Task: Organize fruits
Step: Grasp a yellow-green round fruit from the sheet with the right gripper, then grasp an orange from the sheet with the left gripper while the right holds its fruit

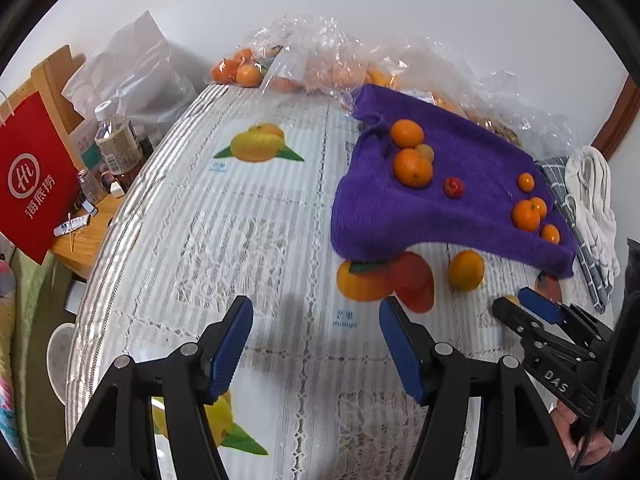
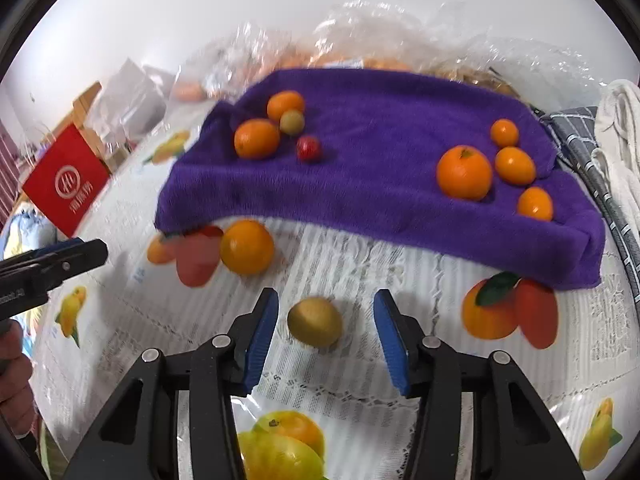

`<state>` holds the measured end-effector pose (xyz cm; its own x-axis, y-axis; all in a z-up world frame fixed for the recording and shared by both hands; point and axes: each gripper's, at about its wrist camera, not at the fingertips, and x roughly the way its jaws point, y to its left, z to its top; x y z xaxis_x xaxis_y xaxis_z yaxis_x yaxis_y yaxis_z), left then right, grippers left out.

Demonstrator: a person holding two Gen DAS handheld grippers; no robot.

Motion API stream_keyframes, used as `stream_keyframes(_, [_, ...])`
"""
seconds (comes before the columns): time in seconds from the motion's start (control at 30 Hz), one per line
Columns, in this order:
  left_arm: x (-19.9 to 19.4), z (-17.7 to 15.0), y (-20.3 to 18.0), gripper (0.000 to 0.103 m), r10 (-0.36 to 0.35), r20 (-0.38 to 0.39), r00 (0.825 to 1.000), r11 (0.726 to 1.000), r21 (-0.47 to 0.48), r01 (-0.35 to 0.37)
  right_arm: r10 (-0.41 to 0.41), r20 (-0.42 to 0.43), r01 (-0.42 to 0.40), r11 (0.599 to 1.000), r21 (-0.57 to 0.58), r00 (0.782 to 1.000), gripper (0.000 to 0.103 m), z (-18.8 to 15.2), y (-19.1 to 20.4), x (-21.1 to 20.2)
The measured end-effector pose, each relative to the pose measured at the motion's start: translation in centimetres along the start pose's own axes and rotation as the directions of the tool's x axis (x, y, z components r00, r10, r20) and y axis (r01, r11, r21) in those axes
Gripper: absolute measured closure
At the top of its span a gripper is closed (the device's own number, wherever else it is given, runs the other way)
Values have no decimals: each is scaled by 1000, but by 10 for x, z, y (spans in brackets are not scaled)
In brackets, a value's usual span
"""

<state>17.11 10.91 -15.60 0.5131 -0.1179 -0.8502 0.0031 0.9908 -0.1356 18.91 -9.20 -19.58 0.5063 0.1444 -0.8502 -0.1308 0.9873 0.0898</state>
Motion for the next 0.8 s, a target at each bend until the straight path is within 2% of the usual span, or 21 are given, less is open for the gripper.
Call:
stream_keyframes(0.17, [4, -8, -1, 39, 6, -13, 1000, 1000, 3, -6, -29, 16, 29, 999, -16, 999, 66, -2, 4, 5])
stream_keyframes(0.23, [4, -10, -2, 39, 13, -8, 1000, 1000, 9, -13, -33, 17, 34, 999, -16, 999, 74, -3, 3, 4])
stream_keyframes(0.33, [3, -12, -5, 39, 11, -3, 1000, 1000, 5, -11, -29, 24, 30, 999, -13, 999, 75, -3, -1, -2])
stream_keyframes(0.47, [6, -13, -8, 39, -16, -13, 1000, 1000, -12, 15, -86, 55, 86, 996, -9, 995, 75, -6, -17, -17])
stream_keyframes(0.8, [15, -10, -47, 39, -68, -32, 997, 996, 51, 70, -169, 66, 161, 981, 105, 983, 75, -18, -92, -50])
